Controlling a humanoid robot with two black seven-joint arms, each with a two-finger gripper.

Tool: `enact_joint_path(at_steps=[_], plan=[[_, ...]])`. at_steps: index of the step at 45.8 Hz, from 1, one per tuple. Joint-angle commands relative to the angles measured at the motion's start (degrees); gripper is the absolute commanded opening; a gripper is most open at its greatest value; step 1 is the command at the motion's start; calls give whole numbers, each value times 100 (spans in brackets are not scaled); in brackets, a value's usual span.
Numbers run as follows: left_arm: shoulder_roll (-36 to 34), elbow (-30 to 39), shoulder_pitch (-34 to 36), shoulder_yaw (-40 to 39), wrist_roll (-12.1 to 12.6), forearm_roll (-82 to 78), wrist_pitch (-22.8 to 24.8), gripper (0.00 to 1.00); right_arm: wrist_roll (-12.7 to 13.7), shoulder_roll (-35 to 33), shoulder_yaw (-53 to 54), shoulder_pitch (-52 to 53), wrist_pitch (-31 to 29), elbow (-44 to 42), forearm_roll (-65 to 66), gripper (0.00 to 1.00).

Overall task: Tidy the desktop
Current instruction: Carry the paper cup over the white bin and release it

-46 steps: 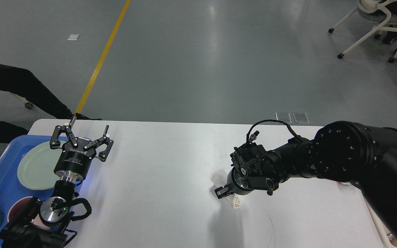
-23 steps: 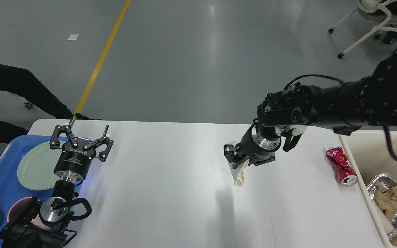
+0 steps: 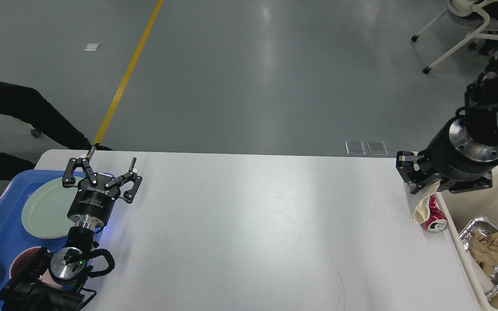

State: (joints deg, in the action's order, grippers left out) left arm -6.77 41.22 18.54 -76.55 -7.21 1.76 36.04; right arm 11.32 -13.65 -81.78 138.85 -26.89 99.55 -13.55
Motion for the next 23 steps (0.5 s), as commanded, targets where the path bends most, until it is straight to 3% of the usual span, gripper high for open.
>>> enact_joint_path(at_steps=[1, 11, 23], plan=[[0, 0, 0, 0, 0, 0, 0, 97, 11, -103, -197, 55, 0, 12, -7, 0], [0, 9, 0, 0, 0, 0, 0, 97, -7, -708, -769, -305, 96, -524, 11, 0], [0, 0, 0, 0, 0, 0, 0, 97, -24, -2378, -795, -2018, 70, -2561, 863, 0]])
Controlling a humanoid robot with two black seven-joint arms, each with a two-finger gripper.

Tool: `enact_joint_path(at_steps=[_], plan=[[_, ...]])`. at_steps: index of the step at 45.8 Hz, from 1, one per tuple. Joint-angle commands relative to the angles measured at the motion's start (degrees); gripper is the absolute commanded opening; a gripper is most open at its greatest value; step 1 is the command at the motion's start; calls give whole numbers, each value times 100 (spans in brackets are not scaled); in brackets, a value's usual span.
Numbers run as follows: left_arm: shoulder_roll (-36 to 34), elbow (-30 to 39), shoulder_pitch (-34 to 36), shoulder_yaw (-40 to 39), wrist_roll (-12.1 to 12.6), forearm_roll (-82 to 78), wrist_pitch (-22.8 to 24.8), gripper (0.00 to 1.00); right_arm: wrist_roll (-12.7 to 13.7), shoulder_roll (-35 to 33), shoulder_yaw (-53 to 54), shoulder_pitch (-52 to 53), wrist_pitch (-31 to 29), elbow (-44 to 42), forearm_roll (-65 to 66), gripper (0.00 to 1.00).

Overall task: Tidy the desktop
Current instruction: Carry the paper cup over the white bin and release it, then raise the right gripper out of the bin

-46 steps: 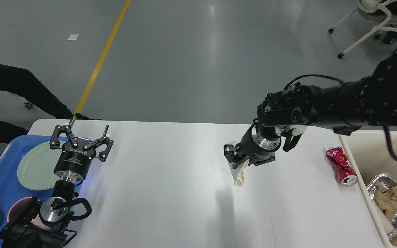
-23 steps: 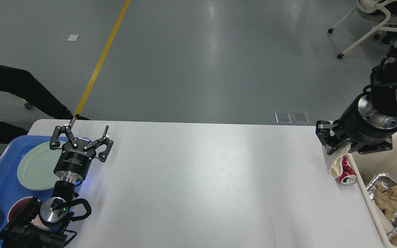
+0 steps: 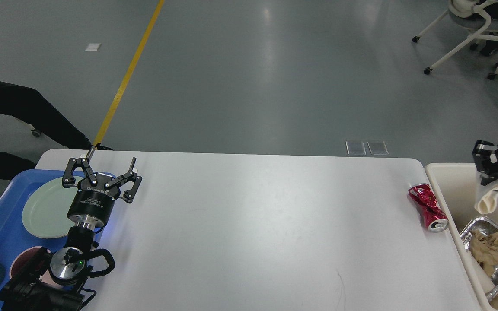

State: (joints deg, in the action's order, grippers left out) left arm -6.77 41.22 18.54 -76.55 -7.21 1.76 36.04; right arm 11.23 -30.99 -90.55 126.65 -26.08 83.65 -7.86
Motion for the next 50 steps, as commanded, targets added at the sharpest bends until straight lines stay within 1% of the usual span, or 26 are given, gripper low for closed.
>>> enact_joint_path(at_steps=[1, 4, 9, 10, 20, 24, 28, 33, 35, 40, 49, 50], plan=[[0, 0, 0, 0, 0, 0, 0, 97, -16, -715, 116, -1008, -2, -1217, 311, 0], [0, 0, 0, 0, 0, 0, 0, 97, -33, -899, 370, -1711, -2, -1929, 320, 0], [0, 0, 0, 0, 0, 0, 0, 97, -42, -970, 1195, -3099, 15, -3037, 320, 0], [0, 0, 0, 0, 0, 0, 0, 97, -42, -979, 1589, -3763, 68, -3553, 320, 0], [0, 0, 1, 0, 0, 0, 0, 97, -42, -874, 2822, -6202, 735, -5358, 303, 0], [0, 0, 9, 0, 0, 0, 0, 97, -51, -532, 3209, -7116, 1096, -6052, 303, 0], [0, 0, 0, 0, 0, 0, 0, 97, -51, -101, 3447, -8013, 1430, -6974, 294, 0], [0, 0, 0, 0, 0, 0, 0, 97, -104, 461, 3640, -8928, 1729, -7942, 232, 0], [0, 0, 0, 0, 0, 0, 0, 97, -130, 576, 3745, -9148, 1878, -8136, 206, 0], [0, 0, 1, 0, 0, 0, 0, 97, -148, 717, 3930, -9368, 2168, -8198, 206, 0], [0, 0, 9, 0, 0, 0, 0, 97, -148, 832, 3948, -9580, 2239, -8207, 215, 0], [0, 0, 9, 0, 0, 0, 0, 97, -148, 832, 3939, -9580, 2248, -8207, 215, 11]])
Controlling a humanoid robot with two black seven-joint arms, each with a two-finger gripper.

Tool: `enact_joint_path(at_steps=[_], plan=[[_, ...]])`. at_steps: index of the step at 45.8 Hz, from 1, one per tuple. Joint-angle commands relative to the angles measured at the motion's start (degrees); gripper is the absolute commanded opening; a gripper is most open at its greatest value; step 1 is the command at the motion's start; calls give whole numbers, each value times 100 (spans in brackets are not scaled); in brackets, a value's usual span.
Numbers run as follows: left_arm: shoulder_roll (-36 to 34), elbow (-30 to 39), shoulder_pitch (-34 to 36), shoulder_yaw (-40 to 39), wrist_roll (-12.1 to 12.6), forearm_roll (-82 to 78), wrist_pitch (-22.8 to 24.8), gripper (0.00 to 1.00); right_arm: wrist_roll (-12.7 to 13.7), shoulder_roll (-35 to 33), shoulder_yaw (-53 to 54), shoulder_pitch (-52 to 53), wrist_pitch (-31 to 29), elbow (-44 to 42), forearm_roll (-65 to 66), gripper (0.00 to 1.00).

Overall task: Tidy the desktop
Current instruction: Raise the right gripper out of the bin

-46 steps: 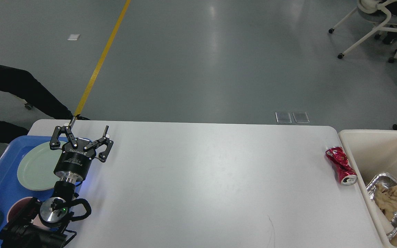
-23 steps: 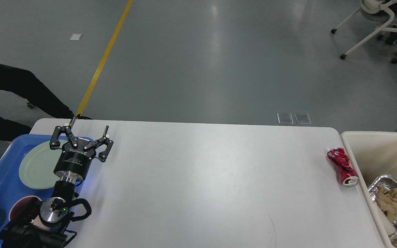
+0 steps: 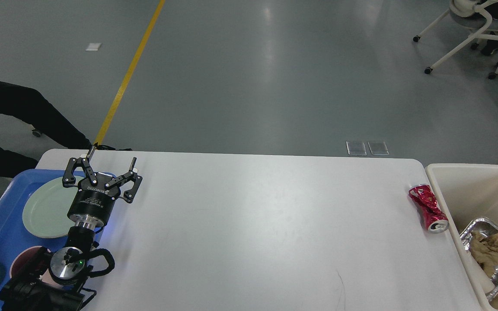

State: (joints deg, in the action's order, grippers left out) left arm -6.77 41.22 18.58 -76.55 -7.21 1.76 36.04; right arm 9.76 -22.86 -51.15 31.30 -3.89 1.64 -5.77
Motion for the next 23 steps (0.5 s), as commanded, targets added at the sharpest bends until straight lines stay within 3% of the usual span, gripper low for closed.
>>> enact_joint_path(at_steps=[1, 5, 6, 23], plan=[[0, 0, 5, 0, 0, 0, 0, 97, -1, 19, 0, -45, 37, -6, 6, 26], [0, 0, 5, 0, 0, 0, 0, 97, -1, 45, 0, -45, 116, 3, -3, 95], [0, 0, 5, 0, 0, 0, 0, 97, 8, 71, 0, -45, 142, 21, -3, 100], [0, 0, 5, 0, 0, 0, 0, 97, -1, 142, 17, -10, 160, 82, 6, 100]])
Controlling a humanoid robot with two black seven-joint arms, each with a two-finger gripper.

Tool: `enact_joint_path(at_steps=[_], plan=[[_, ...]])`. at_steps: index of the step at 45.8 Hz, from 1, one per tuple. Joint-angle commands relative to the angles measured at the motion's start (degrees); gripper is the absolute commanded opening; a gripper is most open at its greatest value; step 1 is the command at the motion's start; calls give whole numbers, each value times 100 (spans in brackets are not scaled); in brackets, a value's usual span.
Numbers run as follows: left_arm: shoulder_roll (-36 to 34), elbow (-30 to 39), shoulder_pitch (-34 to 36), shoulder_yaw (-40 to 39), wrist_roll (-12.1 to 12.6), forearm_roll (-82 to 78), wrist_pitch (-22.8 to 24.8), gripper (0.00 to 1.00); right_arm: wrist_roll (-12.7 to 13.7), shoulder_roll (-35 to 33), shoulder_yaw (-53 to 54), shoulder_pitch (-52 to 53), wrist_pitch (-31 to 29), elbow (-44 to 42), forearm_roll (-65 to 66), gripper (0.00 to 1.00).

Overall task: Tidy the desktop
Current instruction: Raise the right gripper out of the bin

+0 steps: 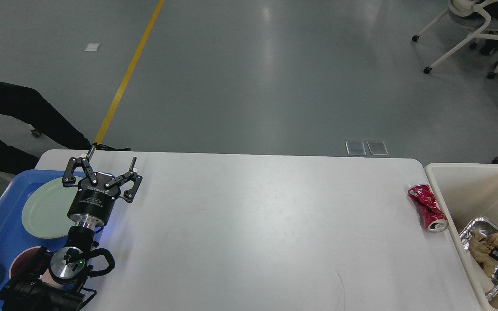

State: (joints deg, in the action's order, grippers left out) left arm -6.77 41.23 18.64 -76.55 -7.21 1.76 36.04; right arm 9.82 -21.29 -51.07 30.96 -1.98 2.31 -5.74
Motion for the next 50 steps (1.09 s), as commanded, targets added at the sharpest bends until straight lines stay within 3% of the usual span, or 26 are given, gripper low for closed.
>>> enact_joint_path(at_steps=[1, 12, 21, 35, 50], plan=[[0, 0, -1, 0, 0, 0, 0, 97, -7, -24, 10, 32, -30, 24, 3, 100], [0, 0, -1, 0, 0, 0, 0, 97, -7, -129, -8, 182, -83, 322, 20, 100], [0, 0, -1, 0, 0, 0, 0, 97, -7, -805, -227, 1217, -363, 1569, 196, 100], [0, 0, -1, 0, 0, 0, 0, 97, 37, -1114, -2248, 5145, -2279, 4373, 1075, 100], [0, 0, -1, 0, 0, 0, 0, 97, 72, -288, -2671, 8758, -5170, 5982, 1058, 100]])
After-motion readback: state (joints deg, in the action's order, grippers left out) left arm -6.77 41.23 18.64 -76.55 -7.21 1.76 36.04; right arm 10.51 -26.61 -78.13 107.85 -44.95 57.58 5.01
